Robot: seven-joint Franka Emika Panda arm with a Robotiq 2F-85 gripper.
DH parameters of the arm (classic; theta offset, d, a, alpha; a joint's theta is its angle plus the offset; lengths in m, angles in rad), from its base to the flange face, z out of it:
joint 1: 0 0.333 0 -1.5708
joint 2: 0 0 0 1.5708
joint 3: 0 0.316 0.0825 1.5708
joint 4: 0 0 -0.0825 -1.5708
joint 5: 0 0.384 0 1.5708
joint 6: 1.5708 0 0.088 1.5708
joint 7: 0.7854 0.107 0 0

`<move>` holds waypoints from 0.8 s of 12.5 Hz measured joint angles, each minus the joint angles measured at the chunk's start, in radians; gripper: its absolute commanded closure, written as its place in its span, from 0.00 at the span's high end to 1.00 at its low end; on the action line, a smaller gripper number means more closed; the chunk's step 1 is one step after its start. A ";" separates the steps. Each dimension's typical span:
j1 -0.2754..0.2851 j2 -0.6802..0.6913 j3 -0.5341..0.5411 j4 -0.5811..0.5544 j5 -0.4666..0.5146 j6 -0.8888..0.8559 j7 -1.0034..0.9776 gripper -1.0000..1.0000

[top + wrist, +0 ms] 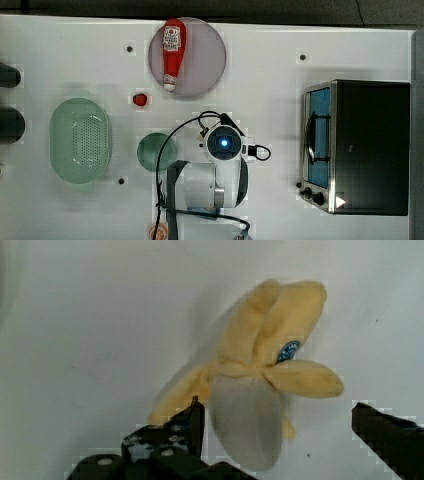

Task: Pick banana from table and place on oven.

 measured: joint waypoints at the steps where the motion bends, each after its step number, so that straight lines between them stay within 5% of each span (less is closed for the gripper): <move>1: 0.002 0.016 -0.006 0.000 -0.022 0.041 0.000 1.00; 2: 0.007 0.037 -0.018 0.002 -0.025 0.076 0.000 0.96; 8: -0.008 0.045 -0.019 0.008 0.012 0.123 0.004 0.26; 10: -0.008 0.059 -0.021 0.021 -0.022 0.128 0.007 0.21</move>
